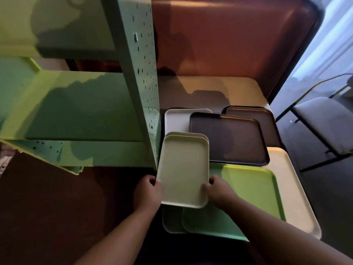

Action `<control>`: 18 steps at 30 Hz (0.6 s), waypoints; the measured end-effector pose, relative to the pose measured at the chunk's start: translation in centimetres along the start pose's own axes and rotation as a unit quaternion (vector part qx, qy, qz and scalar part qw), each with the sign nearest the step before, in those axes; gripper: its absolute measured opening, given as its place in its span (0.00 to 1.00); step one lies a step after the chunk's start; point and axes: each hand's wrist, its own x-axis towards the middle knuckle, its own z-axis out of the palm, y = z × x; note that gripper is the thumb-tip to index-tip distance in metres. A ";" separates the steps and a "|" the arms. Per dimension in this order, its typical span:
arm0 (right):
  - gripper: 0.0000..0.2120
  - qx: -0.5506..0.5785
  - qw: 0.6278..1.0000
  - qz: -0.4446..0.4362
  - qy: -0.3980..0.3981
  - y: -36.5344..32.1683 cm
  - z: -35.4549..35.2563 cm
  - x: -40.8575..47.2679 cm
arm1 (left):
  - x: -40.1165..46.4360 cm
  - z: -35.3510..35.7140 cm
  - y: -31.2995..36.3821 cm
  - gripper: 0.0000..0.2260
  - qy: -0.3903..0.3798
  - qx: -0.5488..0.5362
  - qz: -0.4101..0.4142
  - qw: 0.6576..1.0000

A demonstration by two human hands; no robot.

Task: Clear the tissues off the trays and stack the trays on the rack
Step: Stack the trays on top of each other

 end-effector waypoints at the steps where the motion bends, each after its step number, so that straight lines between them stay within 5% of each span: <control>1: 0.10 0.016 1.000 0.003 0.008 0.0 0.1 0.0 | 0.1 0.0 0.1 0.10 -0.004 0.000 -0.002 1.000; 8: 0.09 0.194 0.978 -0.009 0.073 1.1 -0.8 -1.2 | -1.8 0.9 0.9 0.04 -0.053 -0.044 0.005 0.998; 13: 0.09 0.200 0.976 -0.052 0.070 4.0 -3.7 -1.4 | -3.5 2.1 2.1 0.09 -0.117 -0.104 0.016 0.988; 18: 0.12 0.177 0.980 -0.079 0.036 7.5 -7.3 -1.0 | -4.3 3.8 4.8 0.10 -0.101 -0.171 -0.008 0.980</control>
